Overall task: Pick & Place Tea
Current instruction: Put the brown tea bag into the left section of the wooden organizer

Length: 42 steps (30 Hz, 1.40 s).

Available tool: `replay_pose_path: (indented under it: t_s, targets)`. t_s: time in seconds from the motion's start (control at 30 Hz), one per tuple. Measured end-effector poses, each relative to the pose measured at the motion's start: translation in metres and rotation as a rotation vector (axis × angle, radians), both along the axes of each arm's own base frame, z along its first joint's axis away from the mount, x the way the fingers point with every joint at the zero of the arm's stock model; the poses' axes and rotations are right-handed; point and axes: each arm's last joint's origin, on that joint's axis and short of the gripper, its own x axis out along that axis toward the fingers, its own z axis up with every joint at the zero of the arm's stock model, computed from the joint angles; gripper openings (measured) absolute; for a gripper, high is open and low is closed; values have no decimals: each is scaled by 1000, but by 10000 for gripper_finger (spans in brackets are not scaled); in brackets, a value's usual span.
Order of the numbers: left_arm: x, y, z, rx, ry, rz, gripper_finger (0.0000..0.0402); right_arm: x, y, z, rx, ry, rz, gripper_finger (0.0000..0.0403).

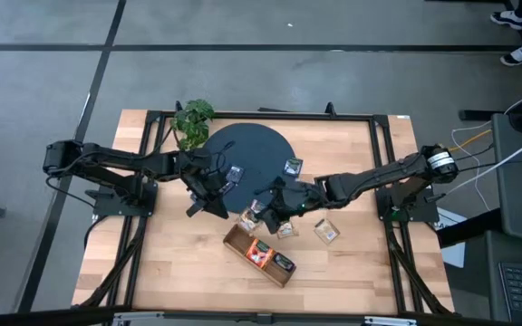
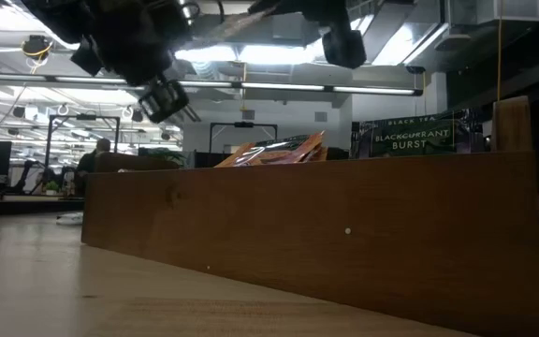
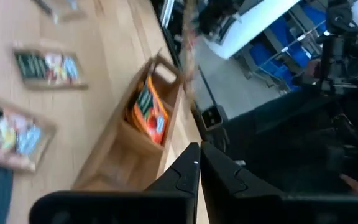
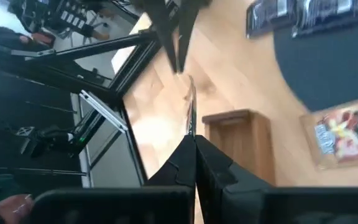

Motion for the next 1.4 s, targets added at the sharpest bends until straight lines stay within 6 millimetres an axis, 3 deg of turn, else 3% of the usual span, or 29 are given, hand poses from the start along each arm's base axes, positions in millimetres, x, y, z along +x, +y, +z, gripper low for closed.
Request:
replay_pose_path:
  t_s: [0.37,0.77,1.1,1.4]
  targets:
    - [-4,2,-5,-62,102,11,7,20,15,-44,44,89,15,2]
    - [-4,2,-5,-105,144,37,6,46,22,-69,-49,215,70,2]
    - [-3,2,-4,-115,152,47,6,55,9,-71,-197,279,67,2]
    - [-3,2,-4,-113,150,47,6,56,6,-71,-183,280,89,7]
